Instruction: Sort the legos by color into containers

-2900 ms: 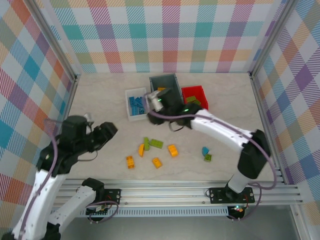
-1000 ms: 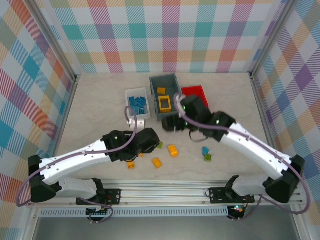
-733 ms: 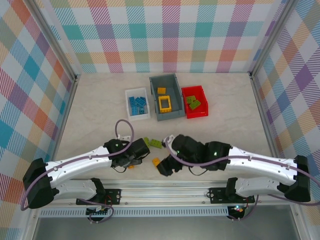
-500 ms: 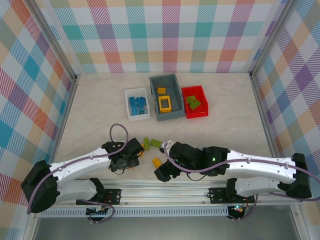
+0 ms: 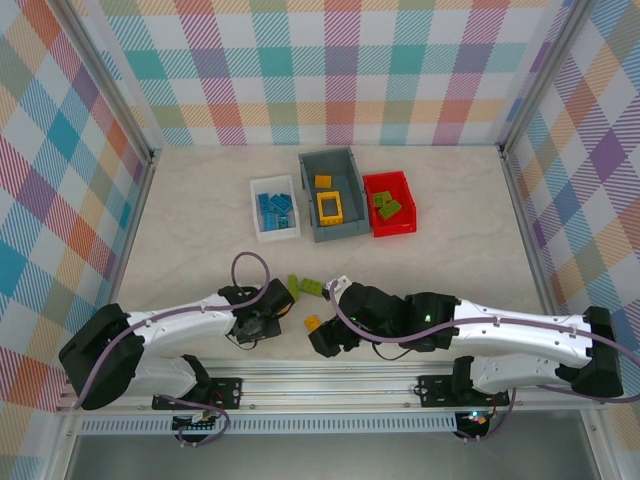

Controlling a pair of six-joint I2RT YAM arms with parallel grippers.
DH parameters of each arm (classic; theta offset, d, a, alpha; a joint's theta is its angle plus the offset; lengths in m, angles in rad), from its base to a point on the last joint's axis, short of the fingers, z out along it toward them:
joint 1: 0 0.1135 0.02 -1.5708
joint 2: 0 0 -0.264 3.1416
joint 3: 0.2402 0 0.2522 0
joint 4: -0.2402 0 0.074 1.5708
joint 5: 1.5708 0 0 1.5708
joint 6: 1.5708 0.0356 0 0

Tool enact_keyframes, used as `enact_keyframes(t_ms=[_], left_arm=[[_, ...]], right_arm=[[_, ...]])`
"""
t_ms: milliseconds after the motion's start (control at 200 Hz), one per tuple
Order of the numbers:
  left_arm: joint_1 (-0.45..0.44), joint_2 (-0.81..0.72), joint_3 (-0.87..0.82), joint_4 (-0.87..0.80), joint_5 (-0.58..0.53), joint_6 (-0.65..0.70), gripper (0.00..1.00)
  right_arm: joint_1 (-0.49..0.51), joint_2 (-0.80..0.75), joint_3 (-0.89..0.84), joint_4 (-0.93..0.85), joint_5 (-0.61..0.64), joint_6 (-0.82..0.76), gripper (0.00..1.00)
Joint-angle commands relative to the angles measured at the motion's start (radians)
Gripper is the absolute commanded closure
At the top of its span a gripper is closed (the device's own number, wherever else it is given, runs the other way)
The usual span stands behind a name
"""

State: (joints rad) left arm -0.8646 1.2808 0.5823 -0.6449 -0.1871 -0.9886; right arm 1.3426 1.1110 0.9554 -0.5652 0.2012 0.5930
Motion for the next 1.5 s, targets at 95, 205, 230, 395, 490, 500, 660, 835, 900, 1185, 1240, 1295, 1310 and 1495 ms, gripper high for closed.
enact_keyframes(t_ms=[95,205,230,395,490,500,660,835,900,1185,1240,1295,1310,1495], left_arm=[[0.015,-0.037,0.038,-0.041,-0.067,0.017,0.7],[0.015,-0.104,0.167,-0.145,-0.119,0.065,0.77],[0.018,-0.105,0.21,-0.16,-0.124,0.084,0.78],[0.064,0.073,0.544,-0.194,-0.071,0.234,0.81],[0.1,0.225,0.74,-0.187,-0.04,0.304,0.81],[0.105,0.243,0.763,-0.185,-0.037,0.312,0.81],[0.171,0.538,1.127,-0.188,0.019,0.412,0.81],[0.238,0.861,1.535,-0.244,0.045,0.489,0.81],[0.264,0.961,1.662,-0.245,0.077,0.499,0.8],[0.348,1.234,1.935,-0.142,0.221,0.528,0.76],[0.355,1.257,1.938,-0.105,0.251,0.531,0.75],[0.357,1.278,1.949,-0.085,0.271,0.534,0.72],[0.357,1.284,1.953,-0.081,0.273,0.534,0.71],[0.36,1.324,2.01,-0.112,0.282,0.528,0.47]], right_arm=[[0.007,-0.045,0.007,-0.016,0.079,0.02,0.21],[-0.009,-0.1,0.042,-0.088,0.231,0.049,0.21],[-0.025,-0.117,0.051,-0.103,0.266,0.057,0.21],[-0.286,-0.176,0.094,-0.088,0.253,0.057,0.22],[-0.455,-0.14,0.138,-0.065,0.156,0.048,0.22],[-0.468,-0.135,0.144,-0.059,0.146,0.046,0.23],[-0.608,-0.028,0.231,0.0,0.051,0.009,0.22],[-0.72,0.071,0.261,0.118,-0.118,0.022,0.22],[-0.741,0.107,0.278,0.139,-0.145,0.022,0.22],[-0.773,0.197,0.302,0.265,-0.205,-0.008,0.22],[-0.773,0.209,0.308,0.267,-0.207,-0.01,0.23],[-0.773,0.218,0.311,0.268,-0.212,-0.012,0.23],[-0.773,0.219,0.309,0.269,-0.212,-0.01,0.23],[-0.774,0.214,0.292,0.262,-0.217,-0.004,0.23]])
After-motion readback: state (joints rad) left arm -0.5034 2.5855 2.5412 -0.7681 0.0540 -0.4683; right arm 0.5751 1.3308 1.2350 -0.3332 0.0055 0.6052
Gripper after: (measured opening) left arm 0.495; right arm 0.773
